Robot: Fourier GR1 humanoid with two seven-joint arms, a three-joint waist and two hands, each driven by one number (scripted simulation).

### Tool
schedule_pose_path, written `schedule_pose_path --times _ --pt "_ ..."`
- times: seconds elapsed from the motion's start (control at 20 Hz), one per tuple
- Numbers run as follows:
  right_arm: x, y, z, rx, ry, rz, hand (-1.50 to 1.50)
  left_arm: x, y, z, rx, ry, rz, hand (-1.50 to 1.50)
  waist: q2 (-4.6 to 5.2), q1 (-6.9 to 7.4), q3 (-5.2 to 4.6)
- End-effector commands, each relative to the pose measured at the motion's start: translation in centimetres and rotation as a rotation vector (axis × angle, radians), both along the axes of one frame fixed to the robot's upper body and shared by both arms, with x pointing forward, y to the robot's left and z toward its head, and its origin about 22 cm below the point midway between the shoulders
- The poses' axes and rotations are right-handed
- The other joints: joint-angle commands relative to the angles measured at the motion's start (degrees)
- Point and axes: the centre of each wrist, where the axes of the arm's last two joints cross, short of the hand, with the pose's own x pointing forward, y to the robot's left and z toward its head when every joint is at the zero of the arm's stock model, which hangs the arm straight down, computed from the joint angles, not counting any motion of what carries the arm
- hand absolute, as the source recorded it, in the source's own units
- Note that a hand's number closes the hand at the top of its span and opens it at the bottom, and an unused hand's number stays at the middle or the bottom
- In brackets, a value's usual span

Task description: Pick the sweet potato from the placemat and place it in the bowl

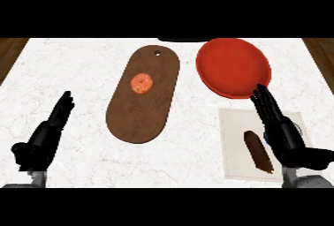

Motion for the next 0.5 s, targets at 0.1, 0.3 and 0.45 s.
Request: schedule_pose_path --times 0.1,0.3,0.45 --pt "-1.2 -1.8 1.1 -0.290 -0.119 -0.143 1.50 -0.3 -2.7 -0.2 -0.040 -0.007 -0.155 0.00 -1.69 -0.36 -0.20" --pt "-1.1 -9.5 3.3 -0.905 -0.223 -0.259 1.50 0.7 -4.0 0.5 -0.077 0.006 -0.198 0.00 -2.15 -5.01 -2.60" --pt "-4.0 -3.8 -1.8 -0.760 -0.147 -0.398 -1.50 1.3 -7.8 1.3 -0.148 0.012 -0.326 0.00 -1.47 -1.10 -0.18"
